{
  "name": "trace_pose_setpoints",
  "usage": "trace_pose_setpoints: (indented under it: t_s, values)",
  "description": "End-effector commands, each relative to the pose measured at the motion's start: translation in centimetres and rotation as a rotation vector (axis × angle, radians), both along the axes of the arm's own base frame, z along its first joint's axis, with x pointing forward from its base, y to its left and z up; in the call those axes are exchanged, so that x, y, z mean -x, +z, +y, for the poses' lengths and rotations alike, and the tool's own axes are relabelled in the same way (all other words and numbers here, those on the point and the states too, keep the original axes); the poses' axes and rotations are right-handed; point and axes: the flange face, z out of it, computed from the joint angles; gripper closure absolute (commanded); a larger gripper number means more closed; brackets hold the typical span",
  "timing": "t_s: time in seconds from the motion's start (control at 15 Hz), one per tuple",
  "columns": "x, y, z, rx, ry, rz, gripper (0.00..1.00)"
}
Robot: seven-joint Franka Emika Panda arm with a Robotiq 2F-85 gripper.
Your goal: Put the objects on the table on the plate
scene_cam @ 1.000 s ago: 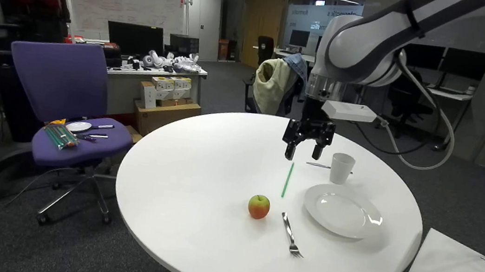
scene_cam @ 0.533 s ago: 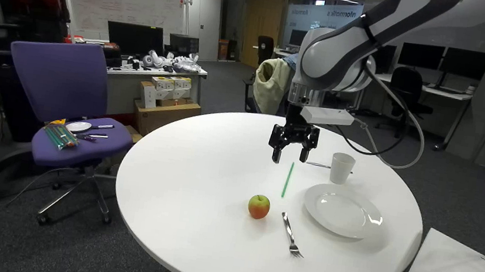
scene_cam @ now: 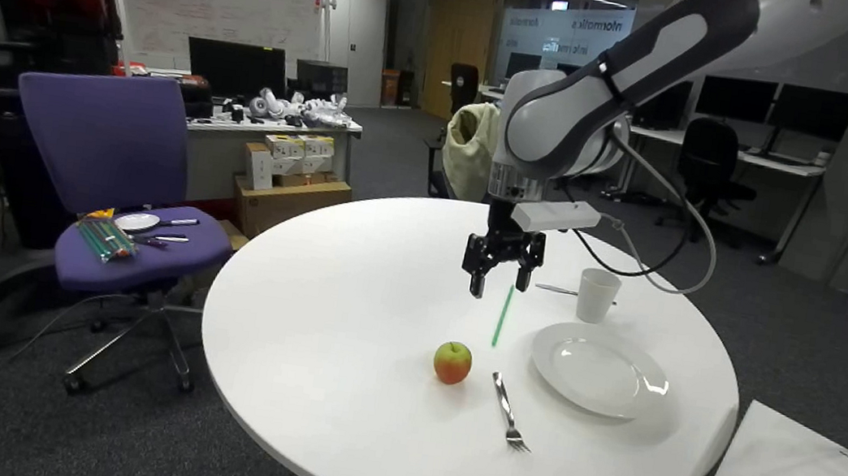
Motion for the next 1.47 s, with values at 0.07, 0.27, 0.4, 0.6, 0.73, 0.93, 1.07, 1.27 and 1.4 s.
trace_pose_setpoints:
  t_s: [0.07,0.27,0.4,0.6,0.73,0.93,1.07,1.27,1.4]
  values:
    - [0.0,0.0,0.0,0.000,0.000,0.002,0.00]
    - [0.0,0.0,0.0,0.000,0.000,0.002,0.00]
    - [0.0,0.0,0.0,0.000,0.000,0.002,0.00]
    - [-0.4,-0.2,-0.6,0.008,-0.017,0.004,0.00]
    - [-0.8,-0.6,-0.9,0.018,-0.028,0.005,0.00]
    - [-1.8,-1.8,-0.3,0.014,-0.022,0.028,0.00]
    - [-2.8,-3.2,0.6,0.016,-0.006,0.046,0.00]
    - [-4.2,-5.0,2.2,0.038,0.023,0.062,0.00]
    - [-5.1,-6.2,3.3,0.063,0.041,0.071,0.00]
